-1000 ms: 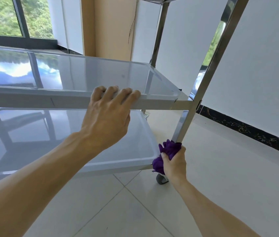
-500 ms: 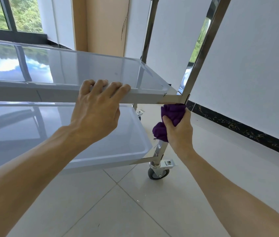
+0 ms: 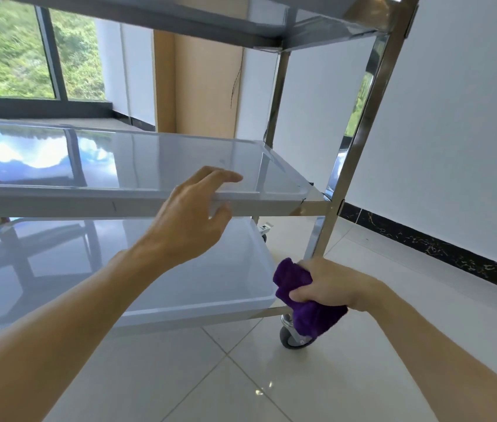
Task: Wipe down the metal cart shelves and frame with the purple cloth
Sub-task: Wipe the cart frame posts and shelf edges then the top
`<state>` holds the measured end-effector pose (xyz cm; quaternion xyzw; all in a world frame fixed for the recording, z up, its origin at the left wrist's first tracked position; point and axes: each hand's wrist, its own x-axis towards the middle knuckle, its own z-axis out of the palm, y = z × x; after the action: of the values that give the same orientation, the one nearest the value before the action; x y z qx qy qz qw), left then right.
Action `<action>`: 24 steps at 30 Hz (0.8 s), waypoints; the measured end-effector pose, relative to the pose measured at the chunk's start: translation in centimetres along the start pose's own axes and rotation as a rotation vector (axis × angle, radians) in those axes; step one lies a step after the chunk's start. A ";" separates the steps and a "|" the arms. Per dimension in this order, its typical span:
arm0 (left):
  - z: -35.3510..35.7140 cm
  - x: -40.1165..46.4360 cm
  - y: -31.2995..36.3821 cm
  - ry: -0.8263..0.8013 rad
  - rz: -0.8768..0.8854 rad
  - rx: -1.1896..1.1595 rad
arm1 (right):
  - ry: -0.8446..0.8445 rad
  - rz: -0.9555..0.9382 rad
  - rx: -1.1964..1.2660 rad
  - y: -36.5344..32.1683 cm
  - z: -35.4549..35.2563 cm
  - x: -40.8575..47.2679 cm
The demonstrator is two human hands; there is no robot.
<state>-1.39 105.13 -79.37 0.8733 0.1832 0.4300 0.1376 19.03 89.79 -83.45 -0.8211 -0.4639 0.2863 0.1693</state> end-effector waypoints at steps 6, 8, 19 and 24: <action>-6.8 0.9 0.7 0.205 -0.009 -0.005 | 0.253 -0.546 0.240 -9.4 -4.0 -4.0; -9.4 1.2 1.5 0.290 0.032 0.006 | 0.372 -0.699 0.315 -12.6 -4.9 -4.8; -23.7 10.4 5.3 0.434 0.224 0.232 | 0.948 -1.196 0.304 -28.4 -15.0 -6.7; -28.5 15.5 2.3 0.304 0.096 0.361 | 0.919 -1.183 -0.035 -34.7 -19.3 -4.1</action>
<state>-15.03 112.19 -50.74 0.8165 0.2342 0.5230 -0.0704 6.42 103.79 -48.30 -0.4740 -0.7150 -0.2318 0.4586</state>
